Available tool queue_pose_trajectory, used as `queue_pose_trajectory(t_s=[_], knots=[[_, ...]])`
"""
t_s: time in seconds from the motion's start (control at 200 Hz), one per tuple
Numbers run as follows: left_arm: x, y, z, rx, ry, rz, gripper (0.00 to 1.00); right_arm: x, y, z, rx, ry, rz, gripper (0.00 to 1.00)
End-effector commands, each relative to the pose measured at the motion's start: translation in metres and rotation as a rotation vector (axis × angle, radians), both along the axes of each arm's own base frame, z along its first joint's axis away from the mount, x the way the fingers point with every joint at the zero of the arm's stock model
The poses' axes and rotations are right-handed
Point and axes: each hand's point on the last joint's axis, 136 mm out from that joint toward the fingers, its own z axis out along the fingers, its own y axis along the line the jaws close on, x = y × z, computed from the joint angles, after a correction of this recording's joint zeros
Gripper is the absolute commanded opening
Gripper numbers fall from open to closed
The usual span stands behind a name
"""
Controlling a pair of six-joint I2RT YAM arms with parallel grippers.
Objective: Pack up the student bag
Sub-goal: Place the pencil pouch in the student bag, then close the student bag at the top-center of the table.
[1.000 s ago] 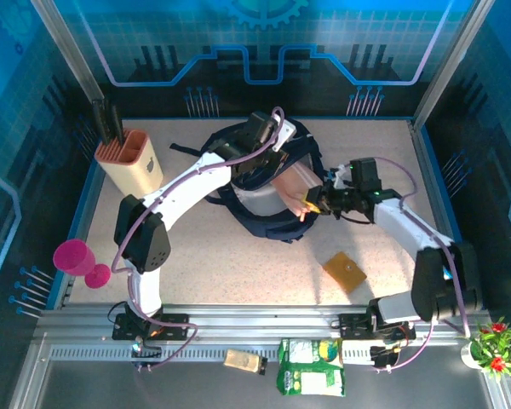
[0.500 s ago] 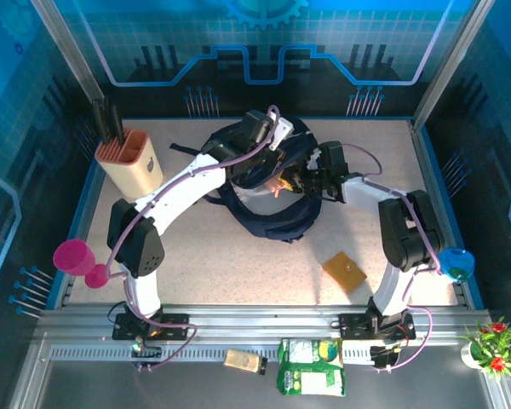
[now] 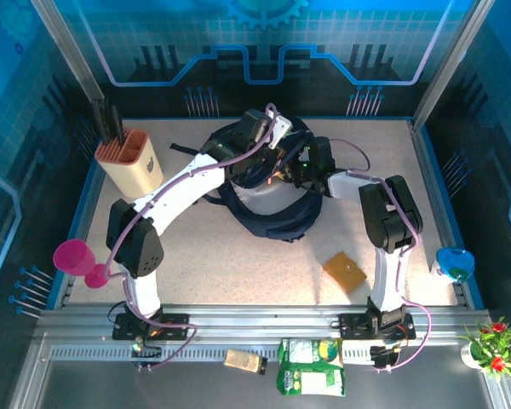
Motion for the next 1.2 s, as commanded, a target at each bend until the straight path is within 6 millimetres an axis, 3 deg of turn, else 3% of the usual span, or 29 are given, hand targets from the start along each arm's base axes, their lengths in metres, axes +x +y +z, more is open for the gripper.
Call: queue_pose_trajectory(t_s=[0.0,0.12,0.215,0.325,0.375,0.47,0.535,0.695,0.805,0.925,1.096,1.196], knots=[[-0.005,-0.009,0.063,-0.14,-0.122,-0.02,0.0,0.003,-0.003,0.017,-0.03,-0.062,-0.012,0.32],[-0.002,-0.006,0.058,-0.143,-0.109,-0.007,0.0,-0.027,-0.014,0.034,-0.066,-0.095,0.033,0.49],[0.0,-0.005,0.053,-0.14,-0.097,-0.002,0.0,-0.058,-0.03,0.047,-0.097,-0.13,0.045,0.57],[0.001,-0.003,0.047,-0.143,-0.079,0.004,0.0,-0.092,-0.06,0.052,-0.152,-0.138,0.014,0.62],[0.0,-0.003,0.042,-0.147,-0.065,0.007,0.0,-0.111,-0.078,0.04,-0.205,-0.106,-0.011,0.63],[-0.003,-0.002,0.034,-0.156,-0.04,0.006,0.0,-0.133,-0.113,0.042,-0.292,-0.102,-0.075,0.66],[-0.009,-0.003,0.029,-0.165,-0.016,-0.008,0.0,-0.145,-0.128,0.062,-0.365,-0.155,-0.094,0.68],[-0.028,0.0,0.006,-0.189,0.065,-0.024,0.16,-0.159,-0.152,0.142,-0.546,-0.345,-0.127,0.75],[-0.042,0.001,-0.013,-0.23,0.152,-0.024,0.27,-0.159,-0.155,0.174,-0.588,-0.426,-0.128,0.77],[-0.051,0.015,-0.027,-0.262,0.21,0.02,0.43,-0.154,-0.144,0.183,-0.596,-0.462,-0.089,0.79],[-0.043,0.077,-0.048,-0.266,0.243,0.264,0.68,-0.147,-0.117,0.17,-0.606,-0.451,-0.003,0.82],[-0.039,0.112,-0.069,-0.327,0.326,0.412,0.71,-0.145,-0.105,0.158,-0.6,-0.429,0.031,0.83]])
